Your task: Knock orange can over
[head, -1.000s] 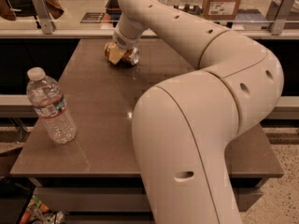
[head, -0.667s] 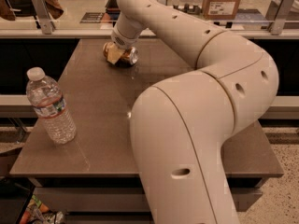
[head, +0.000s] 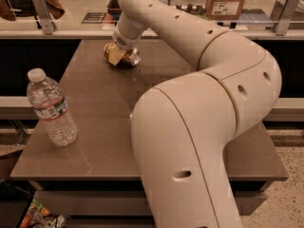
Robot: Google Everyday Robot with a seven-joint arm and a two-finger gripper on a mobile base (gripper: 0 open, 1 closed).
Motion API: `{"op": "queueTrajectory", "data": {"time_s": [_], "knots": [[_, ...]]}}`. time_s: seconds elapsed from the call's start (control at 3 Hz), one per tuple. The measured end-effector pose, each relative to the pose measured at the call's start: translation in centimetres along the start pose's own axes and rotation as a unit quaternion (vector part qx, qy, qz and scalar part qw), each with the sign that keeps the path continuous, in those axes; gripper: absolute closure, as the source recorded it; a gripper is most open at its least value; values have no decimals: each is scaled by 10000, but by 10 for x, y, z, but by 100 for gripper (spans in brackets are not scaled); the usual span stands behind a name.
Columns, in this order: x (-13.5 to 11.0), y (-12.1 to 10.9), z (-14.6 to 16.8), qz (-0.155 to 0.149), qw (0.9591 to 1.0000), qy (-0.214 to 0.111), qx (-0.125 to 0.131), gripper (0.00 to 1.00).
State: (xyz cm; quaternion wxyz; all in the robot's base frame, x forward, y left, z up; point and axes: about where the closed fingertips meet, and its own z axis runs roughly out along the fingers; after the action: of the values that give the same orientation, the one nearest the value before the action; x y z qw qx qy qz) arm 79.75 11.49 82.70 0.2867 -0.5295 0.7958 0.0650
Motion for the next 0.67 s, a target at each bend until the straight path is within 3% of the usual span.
{"op": "queueTrajectory", "data": {"time_s": [0.33, 0.67], "knots": [[-1, 0, -2, 0, 10000, 0, 0, 13], [-1, 0, -1, 0, 10000, 2, -2, 0]]}}
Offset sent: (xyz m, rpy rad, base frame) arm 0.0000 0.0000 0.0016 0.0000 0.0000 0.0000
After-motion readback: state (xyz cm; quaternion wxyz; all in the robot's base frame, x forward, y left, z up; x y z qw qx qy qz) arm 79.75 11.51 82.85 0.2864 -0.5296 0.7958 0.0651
